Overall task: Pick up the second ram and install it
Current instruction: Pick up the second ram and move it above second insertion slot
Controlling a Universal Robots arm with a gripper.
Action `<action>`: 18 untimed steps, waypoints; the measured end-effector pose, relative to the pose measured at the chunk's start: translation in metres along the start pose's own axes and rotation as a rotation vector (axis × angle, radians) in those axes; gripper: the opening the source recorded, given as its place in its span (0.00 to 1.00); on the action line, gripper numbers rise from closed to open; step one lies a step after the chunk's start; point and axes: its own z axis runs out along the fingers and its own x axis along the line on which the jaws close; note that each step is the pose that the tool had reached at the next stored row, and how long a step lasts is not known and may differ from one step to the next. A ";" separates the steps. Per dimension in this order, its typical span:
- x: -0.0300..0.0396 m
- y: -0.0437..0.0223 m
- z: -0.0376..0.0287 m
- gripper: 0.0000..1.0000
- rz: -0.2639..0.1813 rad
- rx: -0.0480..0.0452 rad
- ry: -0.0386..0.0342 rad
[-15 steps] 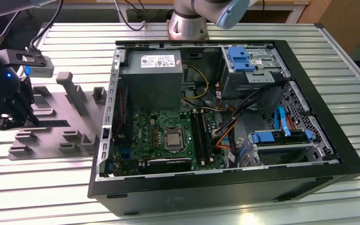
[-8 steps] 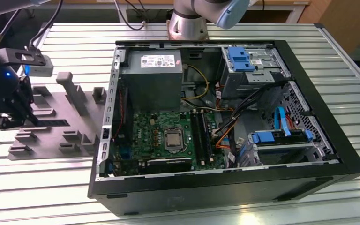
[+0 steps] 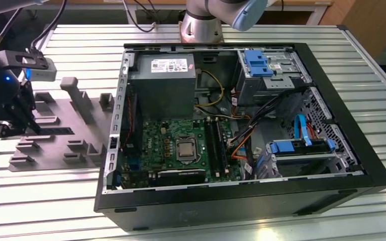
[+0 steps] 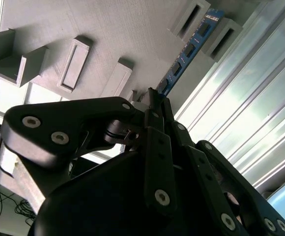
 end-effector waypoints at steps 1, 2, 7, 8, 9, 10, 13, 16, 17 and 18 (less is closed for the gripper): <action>0.0000 0.0000 -0.0002 0.14 0.000 0.0001 0.0000; 0.0000 0.0000 -0.0003 0.14 0.000 0.0001 0.0000; 0.0000 0.0000 -0.0012 0.14 0.000 0.0001 0.0000; 0.0000 0.0000 -0.0014 0.14 0.000 0.0000 0.0000; 0.0000 0.0000 -0.0016 0.14 0.000 0.0001 0.0000; 0.0000 0.0001 -0.0018 0.14 0.000 0.0000 0.0000; 0.0000 0.0001 -0.0024 0.14 0.000 0.0001 0.0000; -0.0001 0.0001 -0.0030 0.14 0.000 0.0000 0.0000; -0.0001 0.0001 -0.0032 0.14 0.000 0.0001 0.0000; -0.0001 0.0001 -0.0034 0.14 0.000 0.0000 0.0000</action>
